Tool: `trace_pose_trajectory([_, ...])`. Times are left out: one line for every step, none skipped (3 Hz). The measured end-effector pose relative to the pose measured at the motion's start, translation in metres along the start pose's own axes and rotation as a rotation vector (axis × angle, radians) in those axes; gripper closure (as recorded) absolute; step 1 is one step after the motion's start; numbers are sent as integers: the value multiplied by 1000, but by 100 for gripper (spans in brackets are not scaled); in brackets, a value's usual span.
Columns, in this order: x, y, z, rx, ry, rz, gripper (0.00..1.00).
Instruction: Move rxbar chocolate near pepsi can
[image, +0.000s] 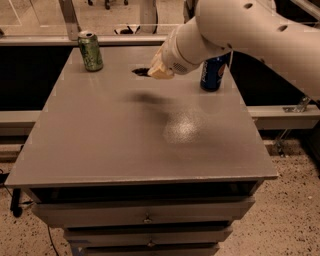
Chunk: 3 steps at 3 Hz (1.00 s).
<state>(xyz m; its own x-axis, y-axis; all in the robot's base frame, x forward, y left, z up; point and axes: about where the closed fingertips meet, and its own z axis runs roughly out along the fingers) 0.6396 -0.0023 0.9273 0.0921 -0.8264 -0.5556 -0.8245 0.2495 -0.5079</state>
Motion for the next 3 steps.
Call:
trace_pose_trajectory([22,4,5,17,46,27,100])
trace_pose_trajectory([50,13,7,25,90,65,100])
trace_pose_trajectory([77,16,1,48,130,97,100])
